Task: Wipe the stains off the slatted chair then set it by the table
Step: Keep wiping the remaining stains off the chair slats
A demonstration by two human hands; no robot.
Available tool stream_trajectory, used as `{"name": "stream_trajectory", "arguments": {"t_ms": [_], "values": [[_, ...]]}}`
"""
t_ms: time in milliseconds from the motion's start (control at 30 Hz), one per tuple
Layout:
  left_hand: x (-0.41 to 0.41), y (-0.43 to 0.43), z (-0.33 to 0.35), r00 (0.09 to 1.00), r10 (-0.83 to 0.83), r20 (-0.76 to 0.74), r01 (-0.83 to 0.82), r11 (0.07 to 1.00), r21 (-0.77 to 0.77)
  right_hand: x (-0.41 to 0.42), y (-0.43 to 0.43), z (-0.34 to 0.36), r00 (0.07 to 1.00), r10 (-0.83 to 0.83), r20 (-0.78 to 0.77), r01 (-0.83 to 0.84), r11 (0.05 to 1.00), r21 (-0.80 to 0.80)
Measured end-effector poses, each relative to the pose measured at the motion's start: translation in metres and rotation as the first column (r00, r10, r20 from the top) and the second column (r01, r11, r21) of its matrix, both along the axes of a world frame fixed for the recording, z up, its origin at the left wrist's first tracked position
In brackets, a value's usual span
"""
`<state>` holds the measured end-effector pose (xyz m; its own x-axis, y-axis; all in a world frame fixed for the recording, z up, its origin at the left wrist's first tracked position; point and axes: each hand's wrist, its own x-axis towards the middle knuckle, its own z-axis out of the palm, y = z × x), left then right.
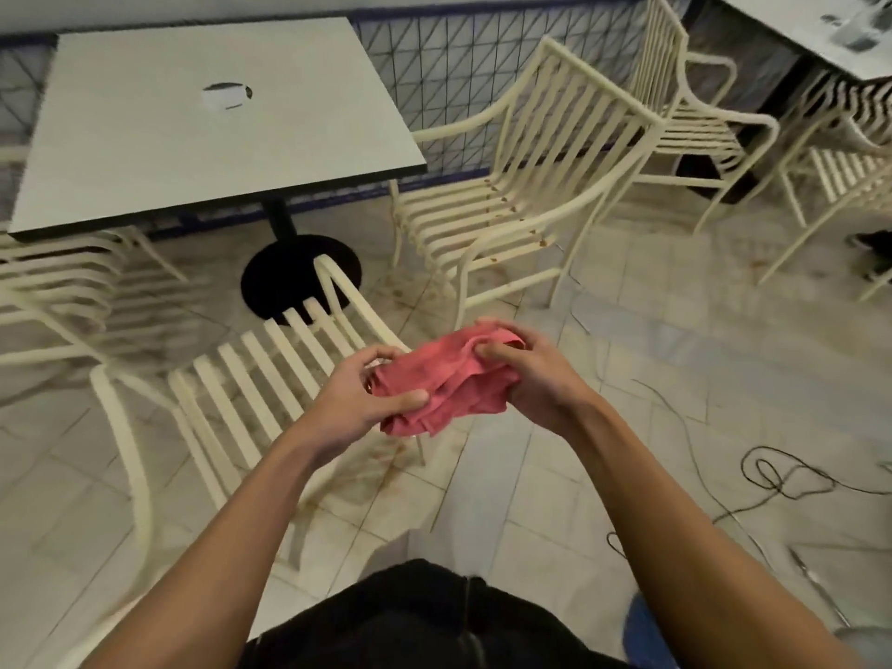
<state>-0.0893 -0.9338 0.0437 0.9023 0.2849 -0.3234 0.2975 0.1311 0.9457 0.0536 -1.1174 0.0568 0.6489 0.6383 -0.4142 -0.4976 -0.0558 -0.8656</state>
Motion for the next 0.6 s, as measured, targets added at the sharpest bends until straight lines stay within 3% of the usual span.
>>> {"name": "stream_trajectory", "arguments": {"t_ms": [100,267,367,500,600], "values": [[0.029,-0.02,-0.004,0.984,0.171,0.057,-0.166,0.983,-0.073,0.036,-0.022,0.004,0.999,0.004,-0.054,-0.001,0.999,0.054],[0.086,-0.04,-0.016,0.934,0.343,0.102,-0.319,0.926,-0.201,0.09,-0.032,-0.002,0.996,-0.068,-0.051,0.067,0.998,-0.021],[0.133,-0.043,-0.027,0.922,0.379,0.085,-0.354,0.91,-0.216,0.132,-0.036,-0.012,0.999,-0.053,-0.011,0.053,0.999,0.005],[0.202,-0.033,-0.034,0.917,0.398,0.026,-0.371,0.876,-0.308,0.202,-0.038,-0.018,0.993,0.116,-0.037,-0.113,0.99,0.081],[0.254,-0.02,-0.034,0.93,0.365,-0.034,-0.348,0.848,-0.4,0.256,-0.026,-0.014,0.99,0.138,-0.018,-0.138,0.99,-0.005]]}}
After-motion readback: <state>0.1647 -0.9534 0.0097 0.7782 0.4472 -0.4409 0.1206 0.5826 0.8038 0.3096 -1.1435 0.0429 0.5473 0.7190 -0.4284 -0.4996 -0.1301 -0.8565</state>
